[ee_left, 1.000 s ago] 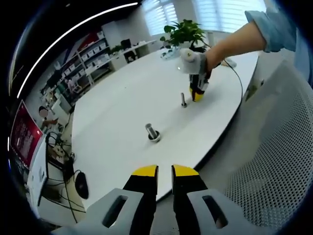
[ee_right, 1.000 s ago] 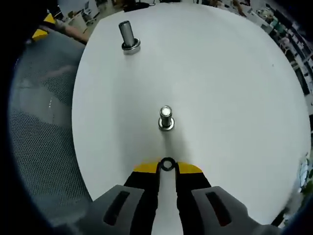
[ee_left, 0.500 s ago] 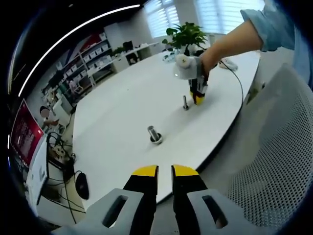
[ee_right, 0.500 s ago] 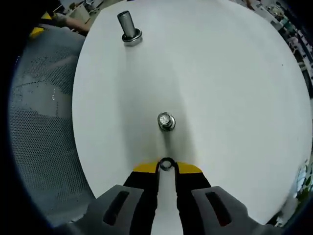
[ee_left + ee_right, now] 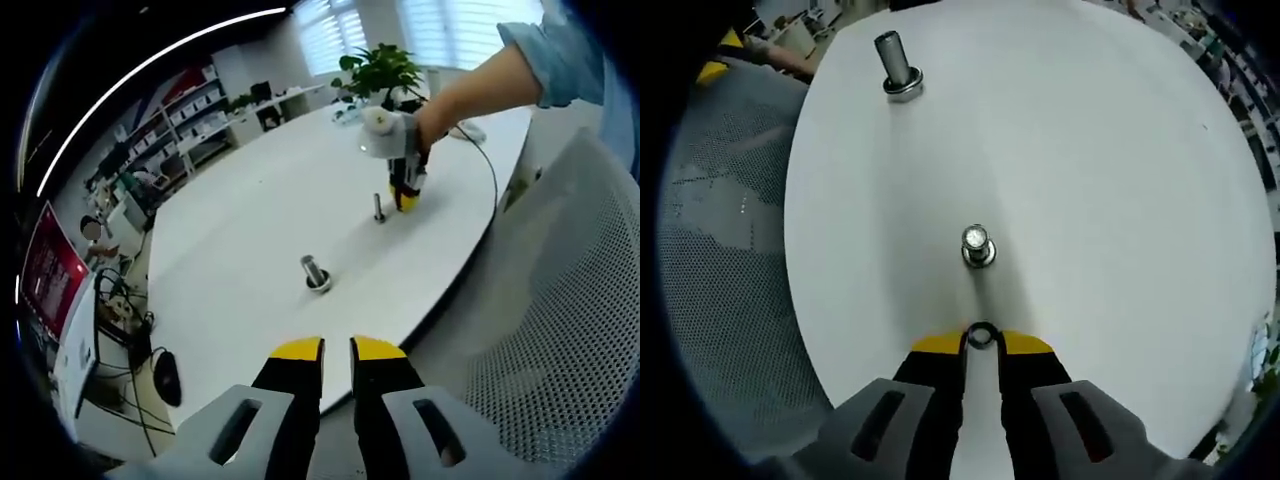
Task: Place the washer onto the threaded stud by aligning its center hole with the stud, sliding it down to the base, and recovering from edge contact or off-axis alignment until the washer reaches the visible bottom stop.
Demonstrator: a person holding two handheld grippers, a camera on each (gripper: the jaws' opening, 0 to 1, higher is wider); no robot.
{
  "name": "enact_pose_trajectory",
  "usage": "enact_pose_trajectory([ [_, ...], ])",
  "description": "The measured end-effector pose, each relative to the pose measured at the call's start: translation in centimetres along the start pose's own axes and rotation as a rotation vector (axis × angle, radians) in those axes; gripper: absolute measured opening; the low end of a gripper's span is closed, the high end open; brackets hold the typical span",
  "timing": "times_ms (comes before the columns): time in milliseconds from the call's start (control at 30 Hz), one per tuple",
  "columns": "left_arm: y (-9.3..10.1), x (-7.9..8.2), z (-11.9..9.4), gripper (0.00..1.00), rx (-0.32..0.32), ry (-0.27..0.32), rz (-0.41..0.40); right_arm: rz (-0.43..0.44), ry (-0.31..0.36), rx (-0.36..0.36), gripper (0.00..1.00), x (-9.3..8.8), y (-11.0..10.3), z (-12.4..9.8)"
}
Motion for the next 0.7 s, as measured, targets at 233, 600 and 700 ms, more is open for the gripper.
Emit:
enact_pose_trajectory([
  [233, -0.1, -0.1, 0.0, 0.07, -0.003, 0.000, -0.002, -0.018, 0.003, 0.039, 0.13, 0.4, -1.0, -2.5],
  [600, 0.1, 0.0, 0.0, 0.07, 0.000, 0.002, -0.005, -0.086, 0.040, 0.030, 0.13, 2.4, -1.8, -5.8],
  [700, 0.0, 0.0, 0.0, 0.07, 0.001, 0.003, -0.006, -0.106, 0.043, 0.026, 0.13, 2.9, -2.2, -6.2],
])
Point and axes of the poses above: the point that each gripper's makers call its tool centre point, and the gripper's own axes: z roughly forward along the fingers, y roughly to its right, x roughly out of its top, the point moved 9 cm from there along -z, roughly backward along the fingers, and after that the axes turned 15 degrees about x, right-handed, at the moved point
